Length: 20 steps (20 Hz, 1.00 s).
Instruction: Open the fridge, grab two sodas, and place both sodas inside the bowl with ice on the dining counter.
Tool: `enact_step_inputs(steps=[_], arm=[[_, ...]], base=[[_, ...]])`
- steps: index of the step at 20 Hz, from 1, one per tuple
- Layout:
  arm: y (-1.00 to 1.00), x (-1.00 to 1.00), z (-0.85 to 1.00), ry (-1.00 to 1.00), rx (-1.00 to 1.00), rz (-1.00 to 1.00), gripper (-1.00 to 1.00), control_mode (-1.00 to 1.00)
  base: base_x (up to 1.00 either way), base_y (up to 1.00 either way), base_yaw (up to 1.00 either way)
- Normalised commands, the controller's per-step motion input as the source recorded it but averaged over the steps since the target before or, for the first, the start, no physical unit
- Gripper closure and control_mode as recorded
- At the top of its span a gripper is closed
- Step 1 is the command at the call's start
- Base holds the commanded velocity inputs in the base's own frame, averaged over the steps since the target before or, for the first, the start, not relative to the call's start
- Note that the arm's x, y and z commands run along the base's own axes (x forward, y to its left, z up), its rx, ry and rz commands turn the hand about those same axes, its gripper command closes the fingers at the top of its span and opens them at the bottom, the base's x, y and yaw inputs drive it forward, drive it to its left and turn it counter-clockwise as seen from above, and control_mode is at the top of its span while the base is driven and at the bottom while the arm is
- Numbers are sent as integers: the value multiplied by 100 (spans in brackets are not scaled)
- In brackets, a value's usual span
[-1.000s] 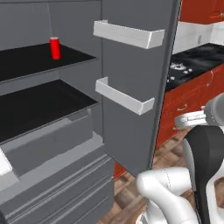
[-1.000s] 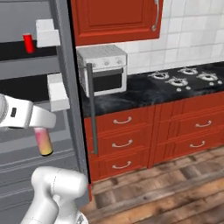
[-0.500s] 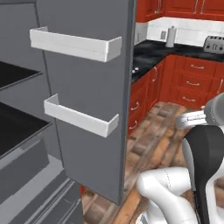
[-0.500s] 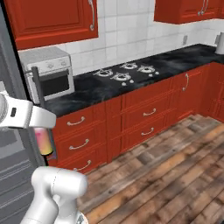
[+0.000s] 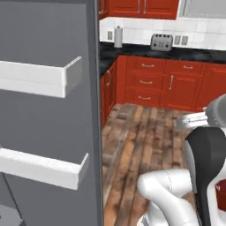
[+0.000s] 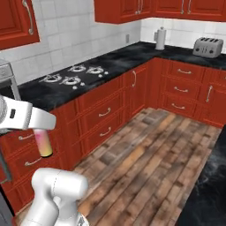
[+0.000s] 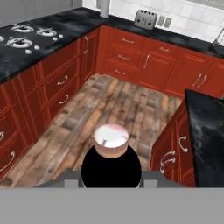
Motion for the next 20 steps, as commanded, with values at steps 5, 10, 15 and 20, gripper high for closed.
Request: enact_step_inputs(steps=[5, 10, 15, 20], arm=[[0, 0, 0, 0, 0, 0, 100, 100], [0, 0, 0, 0, 0, 0, 100, 100], [0, 0, 0, 0, 0, 0, 100, 100], [0, 0, 0, 0, 0, 0, 100, 100]], base=[[73, -5, -44], [83, 10, -39], [89, 20, -36], [89, 33, -39]])
